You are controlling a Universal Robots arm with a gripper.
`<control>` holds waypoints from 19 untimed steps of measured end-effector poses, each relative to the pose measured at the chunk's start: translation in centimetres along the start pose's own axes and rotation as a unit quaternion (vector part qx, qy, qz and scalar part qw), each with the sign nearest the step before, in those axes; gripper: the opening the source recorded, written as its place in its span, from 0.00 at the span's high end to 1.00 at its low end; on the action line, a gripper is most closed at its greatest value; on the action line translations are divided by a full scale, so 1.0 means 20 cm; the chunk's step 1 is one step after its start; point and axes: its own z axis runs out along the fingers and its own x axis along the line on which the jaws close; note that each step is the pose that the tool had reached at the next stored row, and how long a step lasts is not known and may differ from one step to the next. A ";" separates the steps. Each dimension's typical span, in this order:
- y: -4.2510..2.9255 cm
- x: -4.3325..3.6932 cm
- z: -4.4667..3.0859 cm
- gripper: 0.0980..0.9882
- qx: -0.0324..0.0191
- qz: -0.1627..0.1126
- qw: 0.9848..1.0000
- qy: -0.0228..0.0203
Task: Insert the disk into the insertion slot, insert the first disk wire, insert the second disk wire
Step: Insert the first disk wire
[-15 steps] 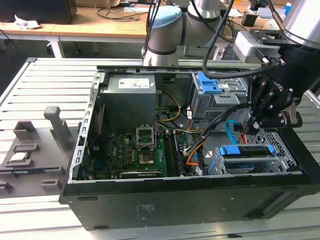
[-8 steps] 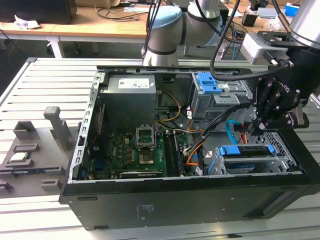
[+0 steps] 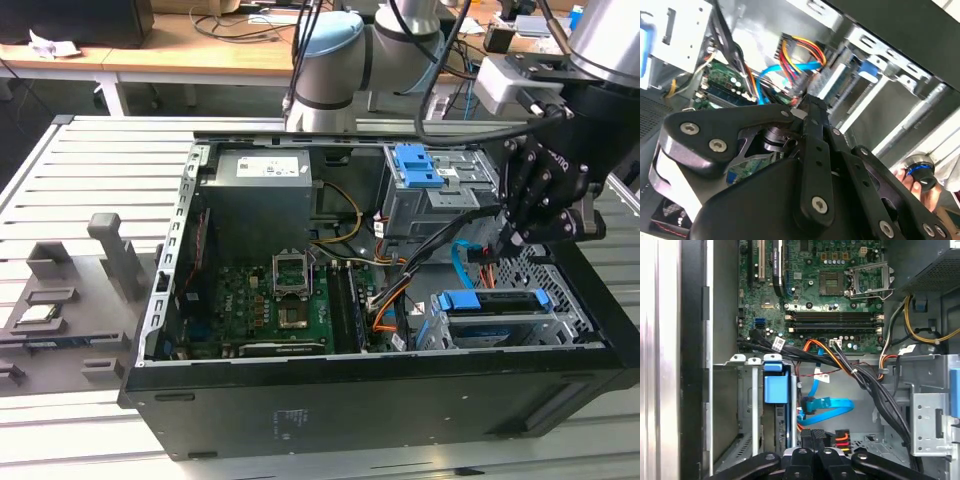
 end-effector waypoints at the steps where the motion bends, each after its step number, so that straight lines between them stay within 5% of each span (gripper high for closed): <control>1: 0.000 -0.031 -0.001 0.99 0.000 0.000 1.000 0.000; 3: 0.000 -0.076 -0.001 0.99 0.000 0.000 1.000 0.000; 9: -0.028 -0.083 0.010 0.99 0.000 0.000 1.000 0.004; 11: -0.028 -0.083 0.010 0.77 0.000 0.000 1.000 0.005; 12: -0.028 -0.084 0.013 0.77 0.000 0.000 1.000 0.005; 19: -0.035 -0.085 0.071 0.77 0.000 0.001 1.000 0.018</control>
